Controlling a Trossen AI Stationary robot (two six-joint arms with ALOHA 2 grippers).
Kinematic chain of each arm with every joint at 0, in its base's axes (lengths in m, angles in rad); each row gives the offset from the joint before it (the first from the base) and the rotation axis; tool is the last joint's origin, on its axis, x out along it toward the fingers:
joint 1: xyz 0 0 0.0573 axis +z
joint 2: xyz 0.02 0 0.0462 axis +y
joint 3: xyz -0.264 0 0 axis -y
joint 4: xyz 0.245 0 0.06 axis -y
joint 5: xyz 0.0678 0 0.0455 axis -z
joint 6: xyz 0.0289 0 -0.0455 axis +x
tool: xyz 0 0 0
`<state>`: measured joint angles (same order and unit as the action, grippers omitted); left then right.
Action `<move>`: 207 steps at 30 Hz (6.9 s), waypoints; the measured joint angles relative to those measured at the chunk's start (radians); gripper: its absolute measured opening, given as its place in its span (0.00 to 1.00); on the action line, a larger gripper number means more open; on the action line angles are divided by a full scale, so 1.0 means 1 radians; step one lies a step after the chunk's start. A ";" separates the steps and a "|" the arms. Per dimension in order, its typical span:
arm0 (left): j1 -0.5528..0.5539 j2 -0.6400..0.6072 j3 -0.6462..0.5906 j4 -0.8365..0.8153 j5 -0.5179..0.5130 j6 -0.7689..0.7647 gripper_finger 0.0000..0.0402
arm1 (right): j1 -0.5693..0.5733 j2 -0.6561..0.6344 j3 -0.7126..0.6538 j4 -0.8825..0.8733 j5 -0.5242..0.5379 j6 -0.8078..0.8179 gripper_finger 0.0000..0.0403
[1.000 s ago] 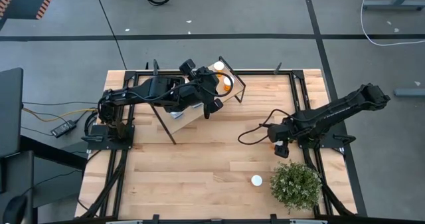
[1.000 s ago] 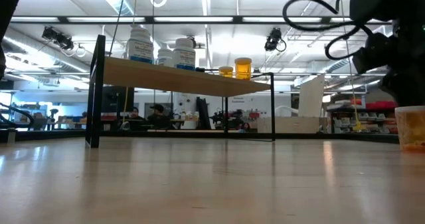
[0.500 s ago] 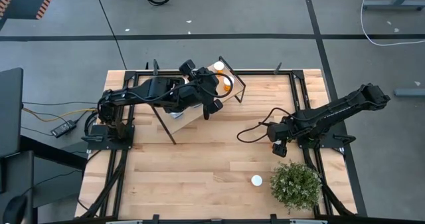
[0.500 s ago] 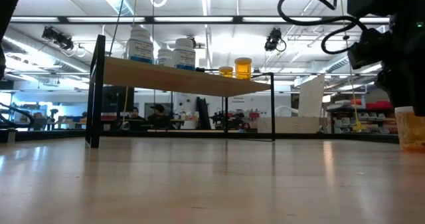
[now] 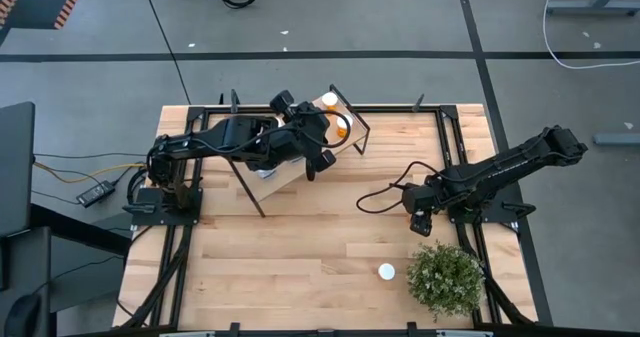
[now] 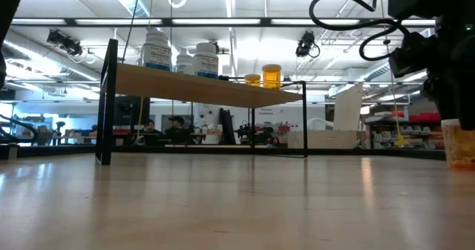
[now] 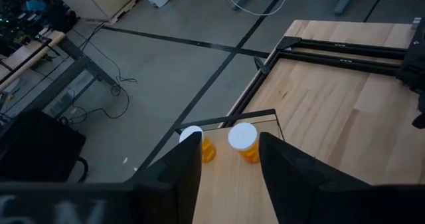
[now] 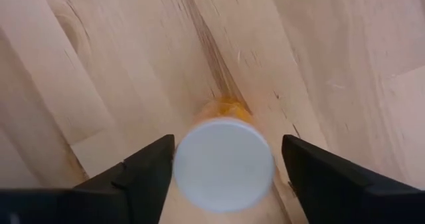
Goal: Pick and place medicine bottles onto shelf by color
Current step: Put the orange pill bottle on the shelf
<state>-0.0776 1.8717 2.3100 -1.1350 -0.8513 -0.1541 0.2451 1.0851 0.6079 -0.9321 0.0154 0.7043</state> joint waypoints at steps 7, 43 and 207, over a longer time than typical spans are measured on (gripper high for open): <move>-0.001 0.000 0.000 0.000 0.000 -0.018 0.37 | 0.000 0.000 0.000 0.000 -0.006 0.002 0.62; 0.010 -0.051 0.000 0.001 0.000 -0.018 0.31 | -0.114 0.210 0.549 -0.200 -0.042 -0.182 0.58; 0.341 0.270 0.000 -0.177 0.713 0.245 0.73 | -0.268 0.313 1.717 -0.639 0.471 -0.058 0.67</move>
<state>0.2630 2.1422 2.3096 -1.3118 -0.1380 0.0914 -0.0227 1.3983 2.3249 -1.5711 0.4862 0.6464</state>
